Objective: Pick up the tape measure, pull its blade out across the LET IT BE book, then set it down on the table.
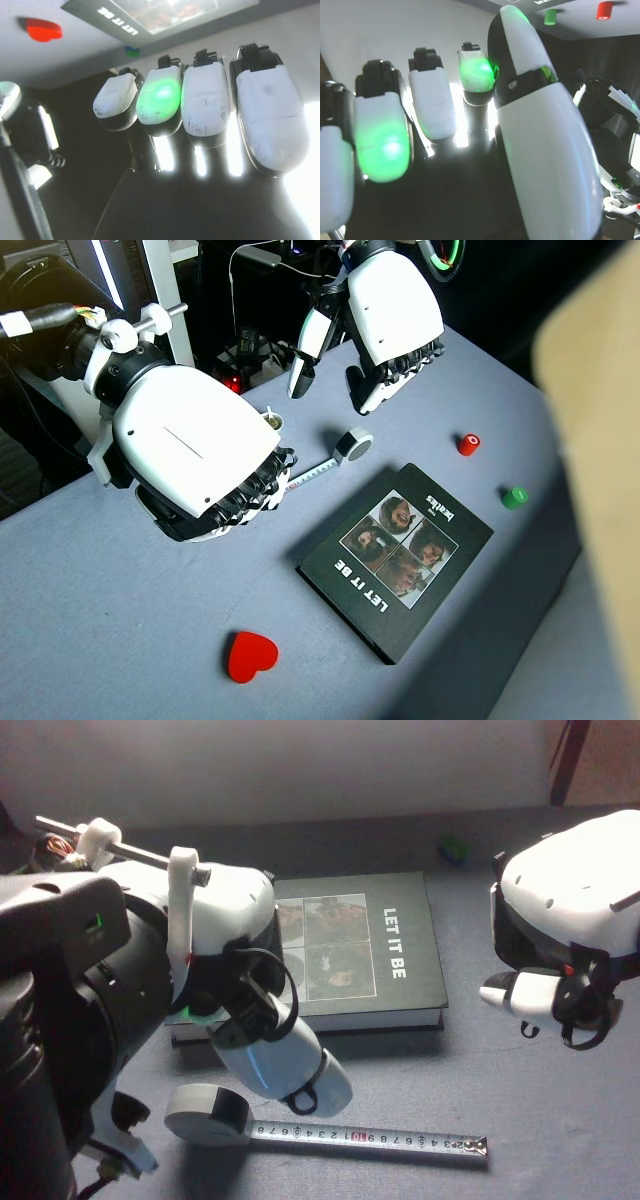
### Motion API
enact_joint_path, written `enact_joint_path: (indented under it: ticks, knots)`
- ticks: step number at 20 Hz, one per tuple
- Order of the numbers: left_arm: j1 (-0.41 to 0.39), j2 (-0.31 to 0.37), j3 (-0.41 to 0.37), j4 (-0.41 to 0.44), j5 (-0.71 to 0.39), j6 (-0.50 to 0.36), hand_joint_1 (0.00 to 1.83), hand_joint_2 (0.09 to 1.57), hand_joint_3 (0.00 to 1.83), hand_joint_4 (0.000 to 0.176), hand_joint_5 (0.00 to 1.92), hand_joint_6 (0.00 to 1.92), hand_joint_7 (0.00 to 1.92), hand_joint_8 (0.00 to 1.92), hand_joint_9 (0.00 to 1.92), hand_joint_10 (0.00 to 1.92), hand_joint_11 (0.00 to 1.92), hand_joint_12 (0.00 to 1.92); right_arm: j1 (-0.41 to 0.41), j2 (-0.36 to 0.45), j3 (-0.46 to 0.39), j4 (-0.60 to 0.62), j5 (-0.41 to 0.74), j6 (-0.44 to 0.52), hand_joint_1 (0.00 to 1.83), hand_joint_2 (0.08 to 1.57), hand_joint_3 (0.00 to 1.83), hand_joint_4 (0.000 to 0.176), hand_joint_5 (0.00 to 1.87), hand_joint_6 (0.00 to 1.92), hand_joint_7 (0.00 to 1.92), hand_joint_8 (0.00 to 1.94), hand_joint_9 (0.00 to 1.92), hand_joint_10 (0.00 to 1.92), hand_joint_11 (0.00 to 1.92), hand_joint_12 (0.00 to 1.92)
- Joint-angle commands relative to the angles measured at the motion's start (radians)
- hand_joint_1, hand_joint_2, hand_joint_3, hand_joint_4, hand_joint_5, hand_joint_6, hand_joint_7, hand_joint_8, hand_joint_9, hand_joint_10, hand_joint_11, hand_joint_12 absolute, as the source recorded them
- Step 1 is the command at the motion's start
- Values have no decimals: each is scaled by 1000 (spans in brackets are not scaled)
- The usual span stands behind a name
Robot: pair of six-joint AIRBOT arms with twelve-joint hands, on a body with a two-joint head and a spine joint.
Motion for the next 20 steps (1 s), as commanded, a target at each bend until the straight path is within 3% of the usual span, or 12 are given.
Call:
enact_joint_path:
  ticks: [1, 3, 9, 11, 12, 14, 15, 16, 18, 20]
  knots:
    - [-3, -2, -3, 83, 10, -4, 202, 1148, 131, 67, 228, 58, 201, 37, 185, 60, 9, 635, 1, 4, -2, -78, -12, 3, 65, 1135, 111, 93, 112, 56, 159, 56, 179, 77, 2, 784]
    - [-3, -2, -4, 84, 12, -5, 198, 1212, 6, 67, 246, 2, 202, 0, 204, 3, 0, 653, 0, 5, -2, -73, -11, 4, 60, 1185, 15, 94, 128, 8, 178, 7, 202, 18, 0, 783]
    - [-3, 19, 2, 53, 81, -9, 198, 1214, 3, 68, 237, 2, 216, 4, 211, 4, 0, 655, 2, 9, -1, -68, 12, 42, 63, 1190, 3, 94, 129, 1, 183, 2, 201, 3, 0, 728]
    - [4, 52, 13, 46, 171, -9, 265, 1176, 0, 67, 241, 3, 219, 4, 211, 3, 0, 654, 1, 10, 1, -68, 23, 45, 63, 1191, 1, 94, 119, 1, 179, 0, 192, 1, 0, 684]
    - [24, 145, 32, 5, 370, -9, 377, 1108, 0, 67, 235, 0, 221, 1, 213, 1, 0, 657, -2, 14, 16, -68, 51, 66, 62, 1192, 1, 94, 118, 0, 180, 0, 192, 1, 0, 681]
    - [41, 204, 44, -16, 467, -12, 377, 1108, 0, 67, 235, 0, 221, 1, 213, 1, 0, 657, -5, 28, 27, -68, 96, 99, 62, 1192, 1, 94, 118, 0, 180, 0, 192, 1, 0, 681]
    - [48, 228, 50, -23, 503, -14, 506, 1053, 0, 56, 214, 1, 214, 1, 200, 1, 0, 613, -5, 35, 32, -68, 120, 112, 62, 1192, 1, 94, 118, 0, 180, 0, 198, 2, 0, 656]
    - [61, 263, 63, -30, 562, -17, 658, 1039, 0, 30, 189, 0, 223, 3, 184, 0, 0, 544, -8, 44, 39, -69, 148, 124, 60, 1193, 1, 94, 117, 0, 179, 0, 200, 2, 0, 696]
    - [90, 312, 90, -68, 665, -19, 777, 1039, 0, 10, 203, 4, 237, 3, 193, 3, 0, 546, -24, 48, 46, -101, 157, 134, 61, 1193, 0, 93, 117, 0, 179, 0, 200, 1, 0, 725]
    - [128, 354, 111, -84, 756, -63, 826, 1063, 5, 0, 225, 8, 241, 2, 200, 3, 0, 571, -52, 54, 53, -196, 164, 205, 62, 1192, 0, 94, 120, 1, 180, 0, 200, 1, 0, 701]
